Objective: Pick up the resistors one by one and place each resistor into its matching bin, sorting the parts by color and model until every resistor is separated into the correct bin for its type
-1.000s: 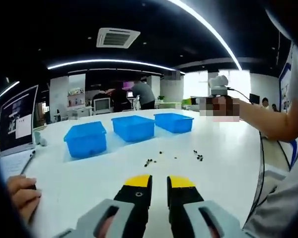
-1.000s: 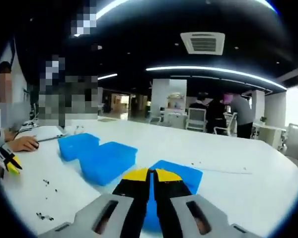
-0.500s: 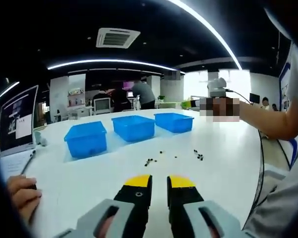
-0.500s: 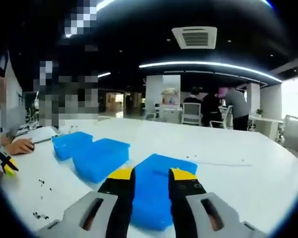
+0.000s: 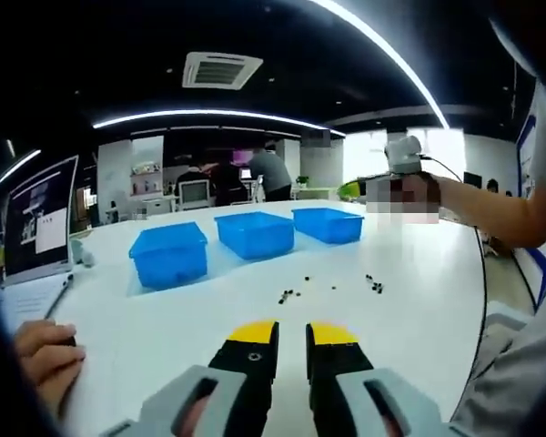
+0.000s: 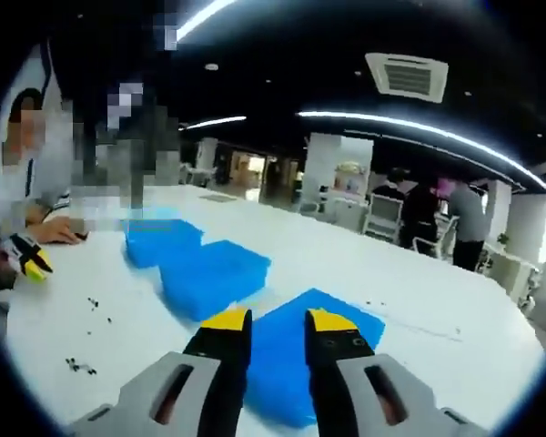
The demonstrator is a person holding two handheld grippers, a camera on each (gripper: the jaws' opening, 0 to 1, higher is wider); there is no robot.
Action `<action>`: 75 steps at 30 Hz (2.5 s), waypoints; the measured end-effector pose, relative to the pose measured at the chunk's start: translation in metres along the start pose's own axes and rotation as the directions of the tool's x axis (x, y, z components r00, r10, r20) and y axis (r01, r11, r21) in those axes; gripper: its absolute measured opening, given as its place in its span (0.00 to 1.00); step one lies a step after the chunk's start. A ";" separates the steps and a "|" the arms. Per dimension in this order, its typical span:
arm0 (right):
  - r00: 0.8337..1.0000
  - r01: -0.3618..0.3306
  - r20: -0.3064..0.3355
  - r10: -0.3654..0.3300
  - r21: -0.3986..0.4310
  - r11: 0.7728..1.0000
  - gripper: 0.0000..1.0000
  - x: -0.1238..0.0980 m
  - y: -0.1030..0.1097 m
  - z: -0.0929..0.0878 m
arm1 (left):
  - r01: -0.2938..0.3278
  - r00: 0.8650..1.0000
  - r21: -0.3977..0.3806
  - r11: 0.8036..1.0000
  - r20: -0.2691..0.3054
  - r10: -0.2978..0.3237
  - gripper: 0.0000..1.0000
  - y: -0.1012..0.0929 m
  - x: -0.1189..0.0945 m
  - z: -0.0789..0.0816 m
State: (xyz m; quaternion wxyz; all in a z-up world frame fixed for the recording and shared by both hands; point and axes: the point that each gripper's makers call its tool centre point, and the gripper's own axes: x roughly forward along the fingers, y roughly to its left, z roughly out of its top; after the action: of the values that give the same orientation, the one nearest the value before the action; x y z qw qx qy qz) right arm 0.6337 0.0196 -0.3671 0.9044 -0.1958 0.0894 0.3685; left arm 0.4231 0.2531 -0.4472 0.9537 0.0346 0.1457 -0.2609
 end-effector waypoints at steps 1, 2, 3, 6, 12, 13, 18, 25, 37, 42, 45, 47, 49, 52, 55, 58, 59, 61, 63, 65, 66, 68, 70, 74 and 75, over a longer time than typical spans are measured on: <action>0.999 -0.035 -0.016 0.035 -0.044 0.998 0.25 0.003 0.009 0.002 | 0.000 1.000 -0.002 1.000 -0.001 0.000 0.15 0.000 0.000 -0.001; 0.997 -0.070 -0.038 0.067 -0.090 0.993 0.25 0.005 0.018 0.004 | -0.001 1.000 -0.004 1.000 -0.002 0.001 0.15 -0.001 0.001 -0.001; 0.994 -0.103 -0.060 0.095 -0.141 0.985 0.25 0.008 0.027 0.007 | 0.000 1.000 -0.005 1.000 -0.002 0.000 0.15 -0.001 0.001 -0.002; 0.977 -0.204 -0.110 0.180 -0.275 0.939 0.25 0.014 0.054 0.016 | 0.003 1.000 -0.006 1.000 -0.001 -0.003 0.15 -0.004 0.002 -0.002; 0.856 -0.512 -0.334 0.393 -0.647 0.565 0.25 0.023 0.143 0.011 | 0.022 0.999 -0.057 0.998 0.030 -0.021 0.15 -0.007 0.003 0.008; 0.827 -0.553 -0.378 0.417 -0.684 0.476 0.25 0.025 0.152 0.004 | 0.020 0.999 -0.051 0.998 0.032 -0.018 0.15 -0.007 0.003 0.008; 0.666 -0.669 -0.569 0.482 -0.742 0.048 0.25 0.017 0.210 -0.026 | 0.008 1.000 -0.055 0.998 0.027 -0.007 0.15 -0.001 0.005 0.007; 0.518 -0.717 -0.736 0.436 -0.651 -0.248 0.22 0.015 0.222 -0.045 | -0.007 1.000 -0.050 0.999 0.013 0.007 0.15 0.005 0.000 0.003; 0.358 -0.728 -0.863 0.356 -0.497 -0.472 0.17 0.016 0.228 -0.058 | -0.048 0.998 -0.067 0.997 0.034 0.050 0.15 0.017 -0.006 0.006; 0.291 -0.762 -0.904 0.313 -0.417 -0.495 0.13 0.013 0.232 -0.059 | -0.055 0.998 -0.071 0.996 0.027 0.057 0.15 0.021 -0.010 0.002; 0.282 -0.767 -0.908 0.309 -0.407 -0.496 0.09 0.014 0.235 -0.057 | -0.058 0.998 -0.077 0.995 0.024 0.060 0.15 0.021 -0.012 -0.002; 0.282 -0.776 -0.908 0.308 -0.405 -0.483 0.06 0.015 0.238 -0.055 | -0.059 0.998 -0.078 0.995 0.018 0.060 0.15 0.022 -0.012 -0.005; 0.282 -0.787 -0.911 0.301 -0.399 -0.470 0.06 0.015 0.238 -0.056 | -0.057 0.998 -0.079 0.995 0.017 0.059 0.15 0.021 -0.011 -0.006; 0.312 -0.780 -0.900 0.304 -0.425 -0.460 0.05 0.012 0.237 -0.057 | -0.051 0.998 -0.089 0.995 0.027 0.054 0.15 0.022 -0.009 -0.005; 0.346 -0.779 -0.874 0.341 -0.470 -0.415 0.05 0.012 0.236 -0.057 | -0.045 0.998 -0.084 0.995 0.032 0.047 0.15 0.022 -0.005 -0.003; 0.391 -0.779 -0.835 0.386 -0.524 -0.344 0.05 0.015 0.235 -0.055 | -0.036 0.998 -0.075 0.997 0.042 0.039 0.15 0.020 -0.005 0.001; 0.396 -0.780 -0.828 0.397 -0.531 -0.330 0.05 0.015 0.235 -0.054 | -0.035 0.998 -0.074 0.997 0.044 0.038 0.15 0.020 -0.005 0.002; 0.408 -0.797 -0.777 0.479 -0.559 -0.228 0.05 0.013 0.239 -0.048 | -0.038 0.998 -0.073 0.997 0.041 0.041 0.15 0.020 -0.006 0.002; 0.440 -0.801 -0.718 0.539 -0.586 -0.126 0.05 0.014 0.241 -0.040 | -0.043 0.998 -0.074 0.996 0.034 0.045 0.15 0.021 -0.007 -0.001; 0.458 -0.803 -0.666 0.588 -0.594 -0.048 0.05 0.013 0.243 -0.035 | -0.047 0.998 -0.074 0.996 0.027 0.049 0.15 0.022 -0.007 -0.003; 0.475 -0.805 -0.618 0.627 -0.593 0.026 0.05 0.012 0.244 -0.031 | -0.052 0.998 -0.076 0.996 0.021 0.053 0.15 0.023 -0.008 -0.004; 0.510 -0.795 -0.534 0.674 -0.593 0.130 0.05 0.014 0.242 -0.025 | -0.057 0.998 -0.074 0.996 0.018 0.058 0.15 0.024 -0.010 -0.004; 0.555 -0.773 -0.427 0.713 -0.582 0.253 0.05 0.013 0.242 -0.015 | -0.061 0.998 -0.070 0.996 0.018 0.063 0.15 0.025 -0.012 -0.003; 0.633 -0.731 -0.245 0.735 -0.503 0.461 0.05 0.016 0.235 0.002 | -0.066 0.998 -0.065 0.996 0.009 0.067 0.15 0.023 -0.011 -0.004; 0.652 -0.716 -0.203 0.731 -0.481 0.505 0.05 0.017 0.232 0.006 | -0.060 0.998 -0.063 0.996 0.002 0.060 0.15 0.021 -0.009 -0.005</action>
State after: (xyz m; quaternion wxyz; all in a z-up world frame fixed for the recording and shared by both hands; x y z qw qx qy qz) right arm 0.4832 0.1843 -0.4334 0.5791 -0.3724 0.0473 0.7237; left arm 0.4248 0.2766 -0.4492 0.9620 0.0084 0.1511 -0.2274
